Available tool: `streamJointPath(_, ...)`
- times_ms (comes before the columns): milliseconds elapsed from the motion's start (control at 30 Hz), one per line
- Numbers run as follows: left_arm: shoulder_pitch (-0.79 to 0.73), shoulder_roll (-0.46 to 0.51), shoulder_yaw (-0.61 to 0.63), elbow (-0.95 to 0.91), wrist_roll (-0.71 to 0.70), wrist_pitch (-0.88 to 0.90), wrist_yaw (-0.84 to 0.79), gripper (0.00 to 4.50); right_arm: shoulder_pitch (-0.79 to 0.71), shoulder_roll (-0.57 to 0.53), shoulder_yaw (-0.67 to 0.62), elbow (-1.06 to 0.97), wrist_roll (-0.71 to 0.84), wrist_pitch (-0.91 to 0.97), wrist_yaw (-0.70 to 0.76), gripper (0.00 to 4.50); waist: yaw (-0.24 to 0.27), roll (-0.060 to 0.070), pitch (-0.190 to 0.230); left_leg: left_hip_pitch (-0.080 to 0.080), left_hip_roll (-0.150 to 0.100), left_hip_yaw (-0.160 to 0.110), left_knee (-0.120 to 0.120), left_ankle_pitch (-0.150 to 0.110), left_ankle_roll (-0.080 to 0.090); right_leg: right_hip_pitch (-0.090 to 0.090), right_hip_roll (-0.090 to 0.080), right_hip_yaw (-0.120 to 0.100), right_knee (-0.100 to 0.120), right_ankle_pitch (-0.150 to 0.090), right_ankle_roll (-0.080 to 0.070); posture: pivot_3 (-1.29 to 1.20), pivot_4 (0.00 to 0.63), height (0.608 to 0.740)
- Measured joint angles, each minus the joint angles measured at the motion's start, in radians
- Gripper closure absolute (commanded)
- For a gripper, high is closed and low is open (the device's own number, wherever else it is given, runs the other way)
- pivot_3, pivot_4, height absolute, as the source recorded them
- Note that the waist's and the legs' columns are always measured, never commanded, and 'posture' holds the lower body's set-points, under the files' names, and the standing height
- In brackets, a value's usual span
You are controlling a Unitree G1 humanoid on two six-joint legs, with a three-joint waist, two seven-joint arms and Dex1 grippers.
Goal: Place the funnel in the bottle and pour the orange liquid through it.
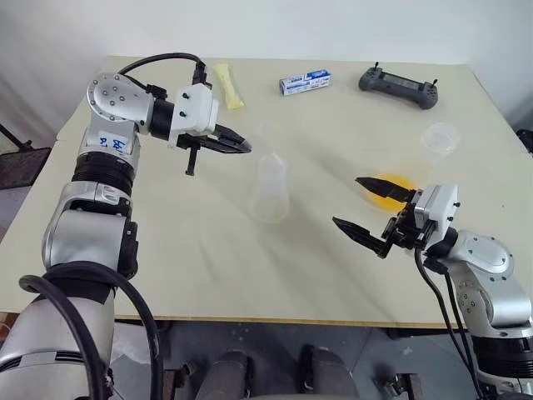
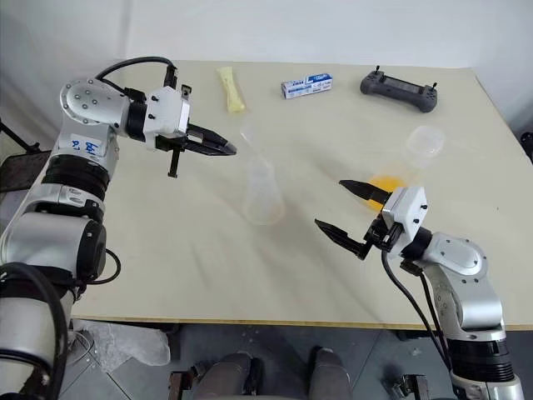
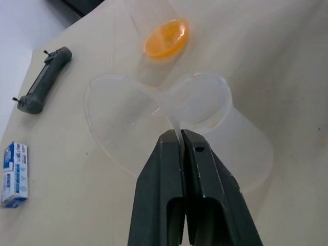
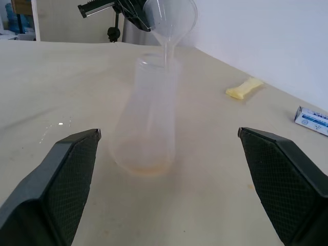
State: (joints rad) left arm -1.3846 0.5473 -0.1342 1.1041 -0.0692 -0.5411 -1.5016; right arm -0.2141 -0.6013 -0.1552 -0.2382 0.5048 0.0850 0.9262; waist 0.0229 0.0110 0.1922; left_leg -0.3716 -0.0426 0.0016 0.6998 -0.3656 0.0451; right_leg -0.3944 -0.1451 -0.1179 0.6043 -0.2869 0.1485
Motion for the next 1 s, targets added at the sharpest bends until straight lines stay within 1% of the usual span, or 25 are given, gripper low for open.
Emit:
streamJointPath(100,-0.026,-0.002,-0.012,0.014,0.021,-0.049,0.0,4.46,0.0,0.001,0.0,0.0,-0.006,-0.003,0.0,0.0,0.0,0.0,0.0,0.0,0.0,0.001,0.0,0.0,0.0,0.0,0.0,0.0,0.0,0.0,0.0,0.0,0.15,0.74)
streamJointPath(633,-0.113,-0.008,-0.168,0.078,0.072,-0.268,-0.001,4.46,0.0,0.014,0.0,0.006,-0.026,-0.024,0.0,0.0,0.0,0.0,0.0,0.0,0.0,0.005,0.0,0.0,0.0,0.0,0.0,0.0,0.0,0.0,0.0,0.0,0.15,0.74)
streamJointPath(733,-0.131,-0.009,-0.193,0.083,0.074,-0.273,-0.001,3.82,0.0,0.014,0.0,0.006,-0.033,-0.027,0.0,0.0,0.002,0.0,0.0,0.0,0.0,0.006,0.0,0.0,0.001,0.0,0.0,0.0,0.0,0.0,0.0,0.0,0.15,0.74)
streamJointPath(767,-0.133,-0.011,-0.195,0.083,0.073,-0.275,-0.001,3.54,0.001,0.014,0.0,0.006,-0.034,-0.029,0.0,0.0,0.002,0.0,0.0,0.0,0.0,0.006,0.0,0.0,0.001,0.0,0.0,0.0,0.0,0.0,0.0,0.0,0.15,0.74)
streamJointPath(1000,-0.133,-0.026,-0.197,0.083,0.048,-0.269,-0.001,1.3,0.003,0.014,0.0,0.006,-0.042,-0.039,0.0,0.0,0.0,0.0,0.0,0.0,0.0,0.006,0.0,0.0,0.001,0.0,0.0,0.0,0.0,0.0,0.0,0.0,0.15,0.74)
